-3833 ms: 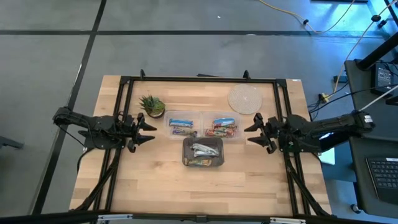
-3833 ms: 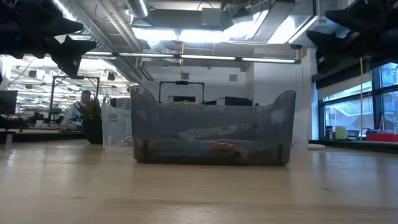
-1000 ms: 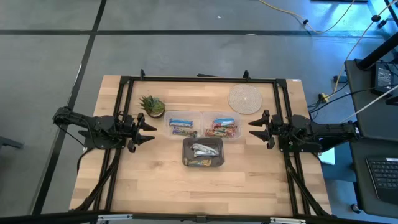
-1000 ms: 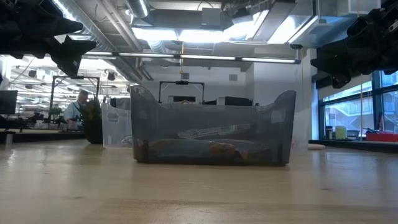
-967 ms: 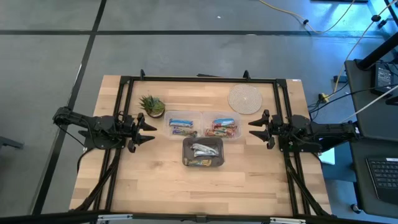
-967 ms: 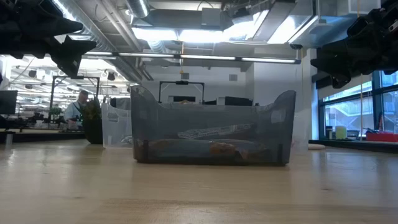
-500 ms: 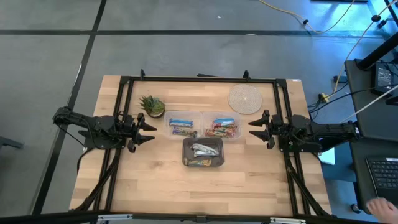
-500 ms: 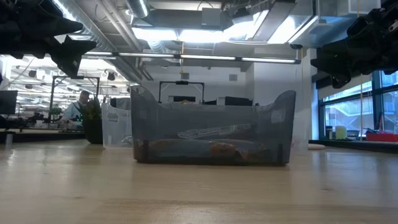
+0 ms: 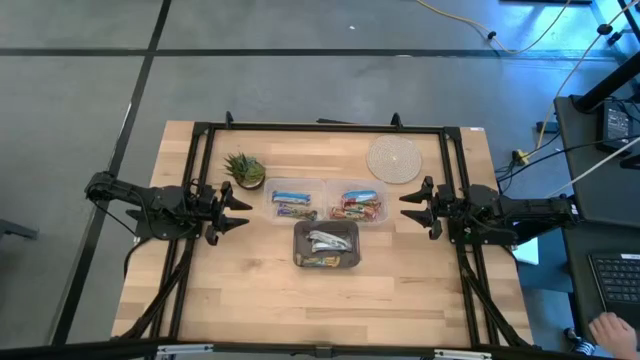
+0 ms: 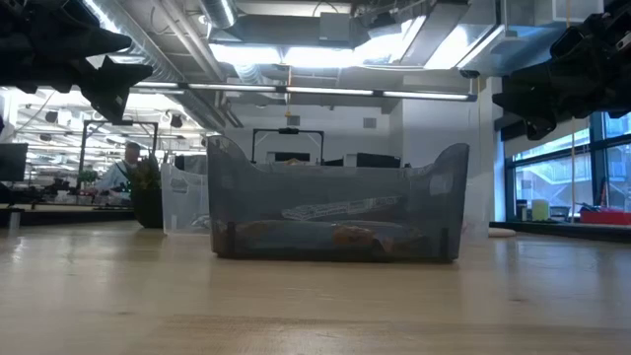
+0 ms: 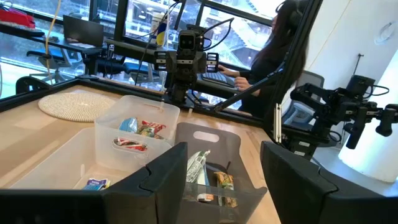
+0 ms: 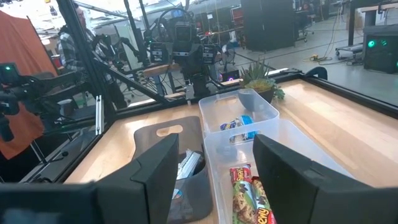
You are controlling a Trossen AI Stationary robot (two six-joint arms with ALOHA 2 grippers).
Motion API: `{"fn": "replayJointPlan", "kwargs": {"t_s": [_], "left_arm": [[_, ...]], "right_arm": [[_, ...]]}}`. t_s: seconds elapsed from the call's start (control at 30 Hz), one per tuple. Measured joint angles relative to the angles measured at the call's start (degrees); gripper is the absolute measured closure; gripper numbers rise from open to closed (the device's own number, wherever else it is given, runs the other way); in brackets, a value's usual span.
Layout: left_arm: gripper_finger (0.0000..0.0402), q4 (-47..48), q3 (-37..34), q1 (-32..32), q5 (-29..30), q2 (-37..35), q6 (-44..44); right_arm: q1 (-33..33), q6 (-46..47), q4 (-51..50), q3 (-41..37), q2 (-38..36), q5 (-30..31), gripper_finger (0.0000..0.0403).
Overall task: Pick and place Granola Bars by type
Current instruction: Return to Home Position
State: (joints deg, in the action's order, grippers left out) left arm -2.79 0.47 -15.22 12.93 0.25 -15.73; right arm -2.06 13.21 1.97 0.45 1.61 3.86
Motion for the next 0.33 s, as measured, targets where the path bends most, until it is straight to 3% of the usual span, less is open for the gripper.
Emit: {"fn": "replayJointPlan", "kwargs": {"t_s": [0.33], "left_arm": [[0.0206,0.0,0.0,0.0,0.0,0.0,0.0]], "right_arm": [[0.0,0.0,0.0,0.0,0.0,0.0,0.0192]]}}
